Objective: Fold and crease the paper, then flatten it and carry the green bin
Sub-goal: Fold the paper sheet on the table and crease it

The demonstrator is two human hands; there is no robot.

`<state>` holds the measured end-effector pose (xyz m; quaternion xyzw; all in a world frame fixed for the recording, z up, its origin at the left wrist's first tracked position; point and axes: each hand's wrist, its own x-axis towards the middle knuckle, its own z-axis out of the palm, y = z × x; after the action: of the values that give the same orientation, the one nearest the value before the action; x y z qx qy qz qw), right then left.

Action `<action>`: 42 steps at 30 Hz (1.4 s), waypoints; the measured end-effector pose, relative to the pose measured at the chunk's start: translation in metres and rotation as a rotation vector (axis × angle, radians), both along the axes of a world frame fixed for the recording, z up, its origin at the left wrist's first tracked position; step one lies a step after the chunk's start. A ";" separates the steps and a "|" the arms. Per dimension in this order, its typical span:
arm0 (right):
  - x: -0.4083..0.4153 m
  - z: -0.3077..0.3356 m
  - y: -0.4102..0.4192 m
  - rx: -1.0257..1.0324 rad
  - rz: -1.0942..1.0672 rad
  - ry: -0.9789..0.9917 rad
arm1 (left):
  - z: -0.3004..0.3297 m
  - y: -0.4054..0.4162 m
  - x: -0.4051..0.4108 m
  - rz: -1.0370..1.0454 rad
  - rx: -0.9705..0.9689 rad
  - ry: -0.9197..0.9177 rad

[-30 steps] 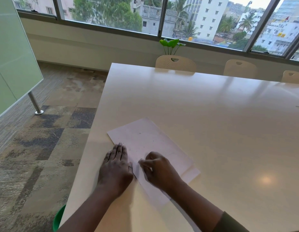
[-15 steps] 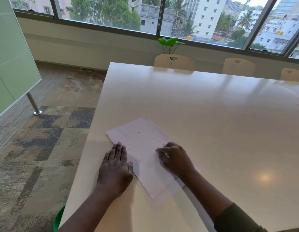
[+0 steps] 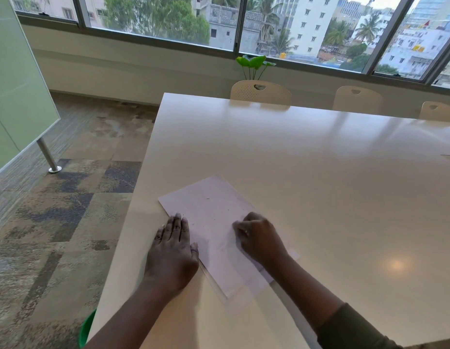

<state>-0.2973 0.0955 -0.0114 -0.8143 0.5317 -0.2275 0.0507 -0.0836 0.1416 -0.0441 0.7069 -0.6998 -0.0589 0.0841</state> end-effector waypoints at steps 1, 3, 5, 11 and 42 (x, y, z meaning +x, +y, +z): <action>0.002 -0.001 0.007 0.023 0.071 -0.015 | 0.000 0.000 0.000 0.001 0.003 -0.005; -0.007 0.001 0.010 0.031 0.107 -0.058 | 0.000 0.000 0.000 0.002 0.003 -0.007; -0.025 0.003 -0.002 0.009 -0.006 -0.081 | 0.000 -0.001 0.001 -0.005 -0.001 -0.018; -0.016 0.000 -0.002 0.003 0.004 -0.003 | -0.002 0.000 0.002 -0.005 -0.015 -0.007; -0.038 -0.002 0.013 -0.017 -0.013 0.028 | 0.001 0.000 0.000 -0.003 -0.006 -0.012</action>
<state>-0.3351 0.1085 -0.0134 -0.8144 0.5355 -0.2209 0.0348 -0.0837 0.1418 -0.0432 0.7058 -0.7017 -0.0529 0.0819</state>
